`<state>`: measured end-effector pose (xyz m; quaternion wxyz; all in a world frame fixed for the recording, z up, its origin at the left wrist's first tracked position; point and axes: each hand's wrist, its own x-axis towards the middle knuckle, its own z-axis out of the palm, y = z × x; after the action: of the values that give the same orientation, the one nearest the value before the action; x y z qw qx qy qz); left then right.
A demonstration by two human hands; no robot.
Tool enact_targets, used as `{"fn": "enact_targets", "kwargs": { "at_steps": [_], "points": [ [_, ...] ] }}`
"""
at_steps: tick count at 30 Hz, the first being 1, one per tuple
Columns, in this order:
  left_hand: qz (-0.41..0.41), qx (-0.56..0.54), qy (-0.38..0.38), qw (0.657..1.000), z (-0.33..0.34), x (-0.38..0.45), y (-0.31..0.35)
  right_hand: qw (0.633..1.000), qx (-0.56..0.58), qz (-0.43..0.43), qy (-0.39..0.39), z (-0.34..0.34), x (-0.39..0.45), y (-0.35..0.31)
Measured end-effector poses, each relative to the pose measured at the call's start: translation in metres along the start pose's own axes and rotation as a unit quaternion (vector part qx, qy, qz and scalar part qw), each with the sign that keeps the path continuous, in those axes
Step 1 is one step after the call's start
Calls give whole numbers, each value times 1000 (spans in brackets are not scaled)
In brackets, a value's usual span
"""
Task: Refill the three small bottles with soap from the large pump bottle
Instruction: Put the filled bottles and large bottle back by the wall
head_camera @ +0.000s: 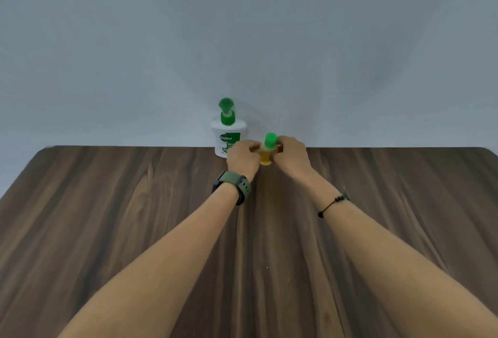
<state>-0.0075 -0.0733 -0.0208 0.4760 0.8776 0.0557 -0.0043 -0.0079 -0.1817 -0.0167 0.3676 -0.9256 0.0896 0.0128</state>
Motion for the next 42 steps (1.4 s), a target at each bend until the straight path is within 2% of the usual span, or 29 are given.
{"fn": "enact_targets", "kwargs": {
  "at_steps": [6,13,25,31,37,42],
  "points": [
    [27,32,-16,999,22,28,-10,1000,-6,-2,-20,8,35,15],
    [10,49,-36,998,23,30,-8,999,-25,-5,-35,12,40,12],
    [-6,53,-47,997,7,8,14,999,4,37,-15,8,21,4],
    [-29,57,-30,998,-15,-30,-3,997,29,64,-30,-3,-27,9],
    [-48,24,-55,997,-59,-130,-27,992,39,43,-109,-14,-137,8],
    [-85,21,-87,992,-91,-230,-58,967,-5,51,-249,-16,-242,12]
  ]
}}
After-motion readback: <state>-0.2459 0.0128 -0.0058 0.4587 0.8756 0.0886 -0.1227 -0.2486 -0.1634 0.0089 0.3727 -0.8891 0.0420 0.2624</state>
